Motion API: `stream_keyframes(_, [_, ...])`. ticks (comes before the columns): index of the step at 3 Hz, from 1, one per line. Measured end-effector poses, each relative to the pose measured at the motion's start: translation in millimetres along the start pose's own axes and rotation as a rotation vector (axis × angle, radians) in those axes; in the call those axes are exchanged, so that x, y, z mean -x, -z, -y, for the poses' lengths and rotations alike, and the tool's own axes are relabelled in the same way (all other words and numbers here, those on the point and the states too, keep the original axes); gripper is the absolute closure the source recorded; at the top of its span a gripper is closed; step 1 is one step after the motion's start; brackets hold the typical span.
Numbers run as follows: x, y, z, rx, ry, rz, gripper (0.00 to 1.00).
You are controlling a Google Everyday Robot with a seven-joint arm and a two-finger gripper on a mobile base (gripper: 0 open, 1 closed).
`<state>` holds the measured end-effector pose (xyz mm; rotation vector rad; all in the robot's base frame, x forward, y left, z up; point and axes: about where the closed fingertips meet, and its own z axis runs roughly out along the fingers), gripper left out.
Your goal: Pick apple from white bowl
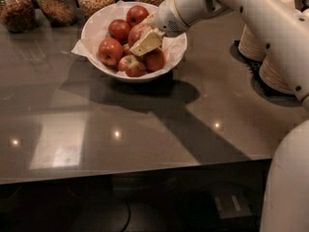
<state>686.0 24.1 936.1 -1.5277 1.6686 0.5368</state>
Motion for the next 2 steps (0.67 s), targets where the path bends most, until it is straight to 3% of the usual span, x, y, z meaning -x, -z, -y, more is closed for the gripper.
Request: stream_keyframes(2, [16.9, 62.0, -4.3, -0.049, 0.072, 0.028, 1.00])
